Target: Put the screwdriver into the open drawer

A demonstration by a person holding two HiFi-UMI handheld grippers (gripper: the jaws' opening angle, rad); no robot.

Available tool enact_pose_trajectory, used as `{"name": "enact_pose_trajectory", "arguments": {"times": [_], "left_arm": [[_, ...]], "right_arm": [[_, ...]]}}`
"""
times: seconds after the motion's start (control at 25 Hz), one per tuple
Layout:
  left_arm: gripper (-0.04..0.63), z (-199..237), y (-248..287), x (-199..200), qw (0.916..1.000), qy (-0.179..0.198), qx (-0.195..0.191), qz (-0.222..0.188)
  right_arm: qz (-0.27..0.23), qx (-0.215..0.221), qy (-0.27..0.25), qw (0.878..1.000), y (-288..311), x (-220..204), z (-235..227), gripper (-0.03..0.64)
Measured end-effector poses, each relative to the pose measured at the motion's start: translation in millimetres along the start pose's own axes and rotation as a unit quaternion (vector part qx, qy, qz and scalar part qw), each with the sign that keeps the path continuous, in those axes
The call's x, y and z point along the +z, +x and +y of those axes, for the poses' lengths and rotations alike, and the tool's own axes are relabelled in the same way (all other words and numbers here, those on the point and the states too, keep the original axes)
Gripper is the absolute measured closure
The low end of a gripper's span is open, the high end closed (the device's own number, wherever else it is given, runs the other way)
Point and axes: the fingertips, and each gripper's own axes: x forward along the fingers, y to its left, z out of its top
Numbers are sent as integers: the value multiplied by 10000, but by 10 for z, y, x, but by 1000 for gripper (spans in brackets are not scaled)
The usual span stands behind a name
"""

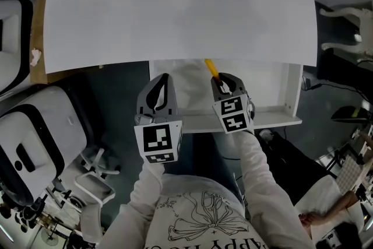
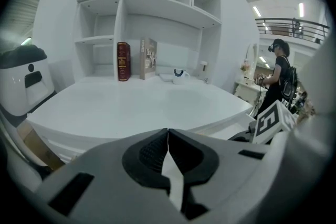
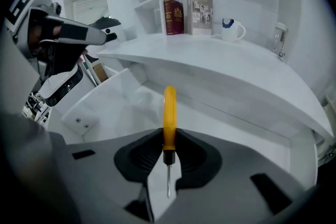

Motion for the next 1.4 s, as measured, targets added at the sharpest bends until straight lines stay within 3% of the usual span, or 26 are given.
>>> {"name": "enact_pose_trajectory", "arguments": {"times": [0.4,0.68,0.76,1.08,1.4], "left_arm": [[589,131,39,-82,9999,-65,27,82],[589,242,20,-126,9998,-125,89,98],[589,251,6,-100,9998,-146,90,53],[589,155,-255,279,9992,-133,109,-363],[589,-60,-720,864,9948,-64,64,-1013]], "right_arm": [[654,52,29,9978,402,-242,-16,545],[532,44,87,9985,428,-171,-2,538],[403,50,163,9990,355,-92,1,515],[-547,-275,412,9973,-412,449,-22,531],[-1943,-841,715,9747,-1540,1152,-87,549]]}}
